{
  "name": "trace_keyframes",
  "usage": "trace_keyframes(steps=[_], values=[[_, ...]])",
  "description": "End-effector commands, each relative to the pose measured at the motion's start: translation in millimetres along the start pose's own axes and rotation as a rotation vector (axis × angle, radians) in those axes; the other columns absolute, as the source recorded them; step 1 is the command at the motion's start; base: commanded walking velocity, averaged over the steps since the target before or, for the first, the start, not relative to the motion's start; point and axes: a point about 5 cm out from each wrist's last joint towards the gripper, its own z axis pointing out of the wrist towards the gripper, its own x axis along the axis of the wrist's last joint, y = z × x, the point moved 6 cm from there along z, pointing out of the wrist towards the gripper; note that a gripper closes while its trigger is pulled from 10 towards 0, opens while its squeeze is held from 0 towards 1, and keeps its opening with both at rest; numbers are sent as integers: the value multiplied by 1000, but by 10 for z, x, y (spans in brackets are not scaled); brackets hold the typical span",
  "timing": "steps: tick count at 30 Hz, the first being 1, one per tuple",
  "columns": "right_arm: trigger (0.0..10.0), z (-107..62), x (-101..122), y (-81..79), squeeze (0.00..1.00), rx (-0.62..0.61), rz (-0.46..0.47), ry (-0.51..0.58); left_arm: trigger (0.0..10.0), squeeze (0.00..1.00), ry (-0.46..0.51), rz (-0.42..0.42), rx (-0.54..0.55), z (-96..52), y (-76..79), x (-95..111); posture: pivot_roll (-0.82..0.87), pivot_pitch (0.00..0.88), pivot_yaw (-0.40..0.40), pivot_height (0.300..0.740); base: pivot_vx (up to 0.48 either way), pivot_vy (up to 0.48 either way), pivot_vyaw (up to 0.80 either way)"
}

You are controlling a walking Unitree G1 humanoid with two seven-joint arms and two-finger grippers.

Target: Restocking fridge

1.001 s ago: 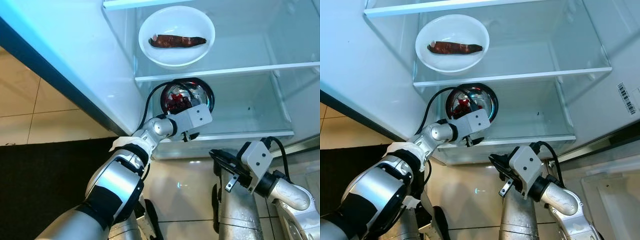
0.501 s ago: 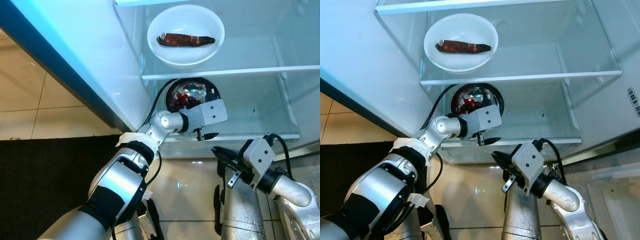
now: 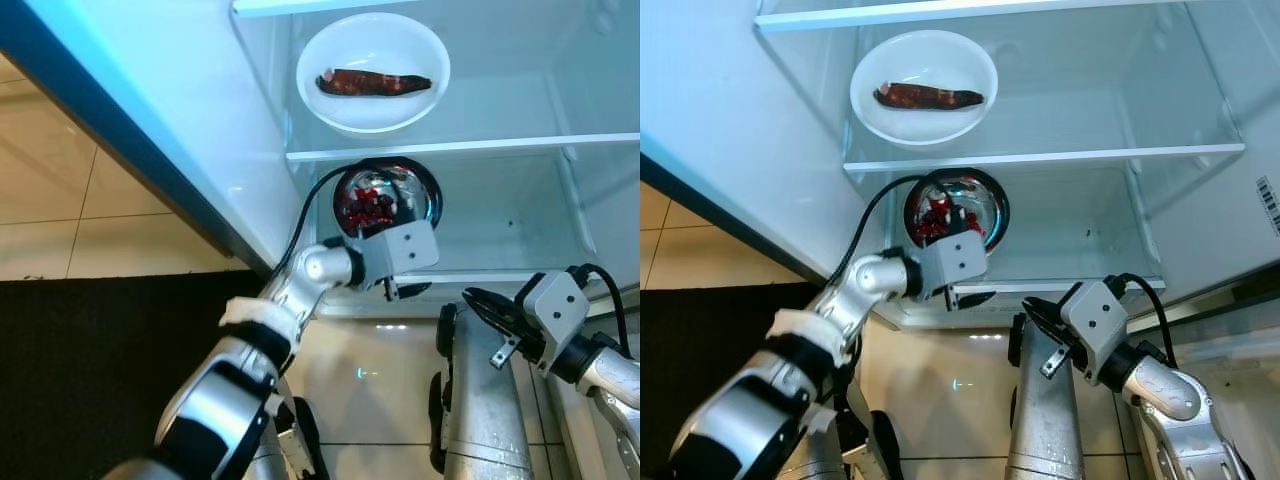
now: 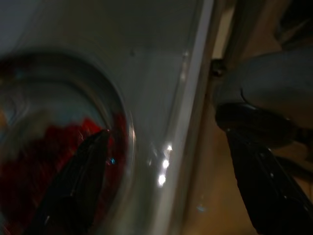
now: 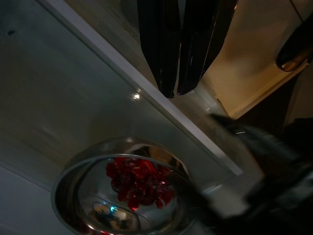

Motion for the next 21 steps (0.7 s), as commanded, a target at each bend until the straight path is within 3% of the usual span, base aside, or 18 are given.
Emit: trace_keyframes(steps=[1,4,8,11,16,21], values=[[10000,-74,-90,16,0,-7,21,-19,10000,0,-17,-72,25,-40,157,-126,-155,433,122,406,0,0,0],[10000,-77,-95,29,0,-9,19,-20,10000,0,-13,-86,33,-46,202,-127,-155,433,122,406,0,0,0],[10000,-68,-106,65,0,-13,16,-20,10000,0,18,-160,91,-111,448,-99,-143,416,118,406,0,0,0],[10000,-39,-122,72,0,-15,20,-15,10000,0,15,-195,138,-176,528,-117,-131,406,113,406,0,0,0],[10000,29,-147,50,0,-14,29,-5,10000,0,3,-222,190,-275,588,-169,-117,390,108,406,0,0,0],[10000,99,-164,28,0,-14,52,11,10000,0,46,-209,262,-386,531,-95,-102,373,106,406,0,0,0]])
